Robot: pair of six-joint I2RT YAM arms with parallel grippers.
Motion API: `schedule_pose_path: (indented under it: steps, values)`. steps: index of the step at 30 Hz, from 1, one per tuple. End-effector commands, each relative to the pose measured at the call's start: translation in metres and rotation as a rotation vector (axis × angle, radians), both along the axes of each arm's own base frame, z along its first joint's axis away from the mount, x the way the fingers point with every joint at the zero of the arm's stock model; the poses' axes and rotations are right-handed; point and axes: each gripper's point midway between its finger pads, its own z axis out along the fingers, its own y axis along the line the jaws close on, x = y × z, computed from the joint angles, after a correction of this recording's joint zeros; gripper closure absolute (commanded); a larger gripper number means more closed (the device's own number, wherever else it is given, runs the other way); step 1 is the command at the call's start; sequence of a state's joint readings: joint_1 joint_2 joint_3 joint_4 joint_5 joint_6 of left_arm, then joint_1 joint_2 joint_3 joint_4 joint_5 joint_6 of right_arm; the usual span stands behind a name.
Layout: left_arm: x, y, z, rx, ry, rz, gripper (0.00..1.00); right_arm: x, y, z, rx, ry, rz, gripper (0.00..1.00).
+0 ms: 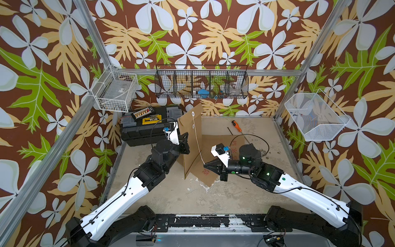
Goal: Open the file bag
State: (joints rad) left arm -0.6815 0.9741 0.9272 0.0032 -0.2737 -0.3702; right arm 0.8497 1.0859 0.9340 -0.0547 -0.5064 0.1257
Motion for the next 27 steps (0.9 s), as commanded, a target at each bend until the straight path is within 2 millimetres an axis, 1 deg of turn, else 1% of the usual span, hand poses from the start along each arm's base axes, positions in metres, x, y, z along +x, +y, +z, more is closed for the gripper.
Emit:
schedule_pose_path:
  steps: [1, 3, 7, 11, 13, 16, 20, 24, 27]
  values:
    - [-0.006, -0.005, 0.008, 0.017, -0.030, -0.046, 1.00, 0.021, -0.015, 0.005, -0.049, -0.058, -0.148, 1.00]
    - [-0.010, -0.008, 0.009, 0.035, -0.032, -0.080, 1.00, 0.031, -0.029, 0.015, -0.059, -0.100, -0.239, 1.00]
    - [-0.016, -0.012, 0.009, 0.063, -0.032, -0.123, 1.00, 0.042, -0.064, 0.047, -0.053, -0.207, -0.411, 1.00]
    - [-0.024, -0.020, 0.005, 0.098, -0.026, -0.193, 1.00, 0.041, -0.092, 0.083, -0.031, -0.292, -0.509, 1.00]
    - [-0.029, -0.025, 0.003, 0.105, -0.028, -0.235, 1.00, 0.038, -0.101, 0.100, -0.008, -0.324, -0.536, 1.00]
    - [-0.035, -0.032, -0.003, 0.126, -0.031, -0.296, 1.00, 0.034, -0.114, 0.125, 0.023, -0.368, -0.565, 1.00]
    - [-0.036, -0.037, -0.014, 0.155, -0.006, -0.328, 1.00, 0.029, -0.127, 0.154, 0.067, -0.422, -0.599, 1.00]
    - [-0.037, -0.042, -0.022, 0.169, 0.010, -0.355, 1.00, 0.023, -0.133, 0.178, 0.106, -0.461, -0.605, 1.00]
    - [-0.039, -0.043, -0.026, 0.179, 0.014, -0.369, 1.00, 0.021, -0.138, 0.190, 0.131, -0.478, -0.616, 1.00]
